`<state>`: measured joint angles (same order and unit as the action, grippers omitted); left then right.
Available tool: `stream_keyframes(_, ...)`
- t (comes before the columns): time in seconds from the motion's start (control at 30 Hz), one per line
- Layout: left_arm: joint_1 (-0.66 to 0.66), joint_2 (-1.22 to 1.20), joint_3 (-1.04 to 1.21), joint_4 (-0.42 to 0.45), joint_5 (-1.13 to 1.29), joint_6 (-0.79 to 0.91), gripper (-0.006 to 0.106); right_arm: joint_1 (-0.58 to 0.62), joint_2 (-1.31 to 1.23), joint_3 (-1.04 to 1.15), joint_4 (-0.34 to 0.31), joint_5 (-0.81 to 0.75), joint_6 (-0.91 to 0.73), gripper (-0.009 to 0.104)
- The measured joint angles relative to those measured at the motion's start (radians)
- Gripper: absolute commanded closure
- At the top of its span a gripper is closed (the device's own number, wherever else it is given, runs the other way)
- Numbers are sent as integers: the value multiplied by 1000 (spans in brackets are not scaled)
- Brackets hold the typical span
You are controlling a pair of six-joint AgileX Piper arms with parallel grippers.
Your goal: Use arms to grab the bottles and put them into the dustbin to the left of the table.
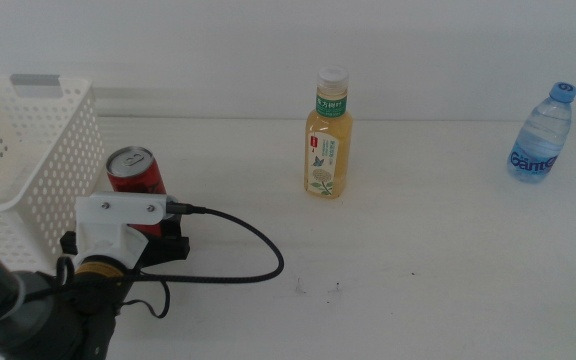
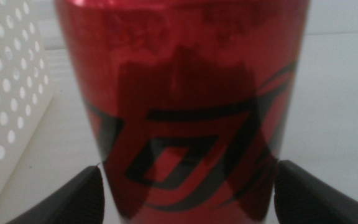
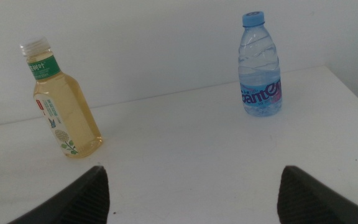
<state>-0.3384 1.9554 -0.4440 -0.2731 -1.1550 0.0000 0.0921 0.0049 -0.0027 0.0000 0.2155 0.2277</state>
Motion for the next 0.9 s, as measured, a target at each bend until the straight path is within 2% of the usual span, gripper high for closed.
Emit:
stream_keyframes(0.43, 43, 51, -70, 6, 11, 10, 7, 0, 0, 0, 0, 0, 0, 9)
stream_keyframes(0.53, 56, 52, -76, 26, 16, 8, 14, 0, 0, 0, 0, 0, 0, 9)
stream_keyframes(0.63, 67, 52, -78, 58, 23, -12, 35, 0, 0, 0, -5, 0, 0, 9)
stream_keyframes(0.87, 81, 15, -51, 93, 53, -26, 102, 0, 0, 0, -5, 0, 0, 9)
stream_keyframes(0.9, 81, -11, -33, 105, 73, -26, 102, 0, 0, 0, -5, 0, 0, 9)
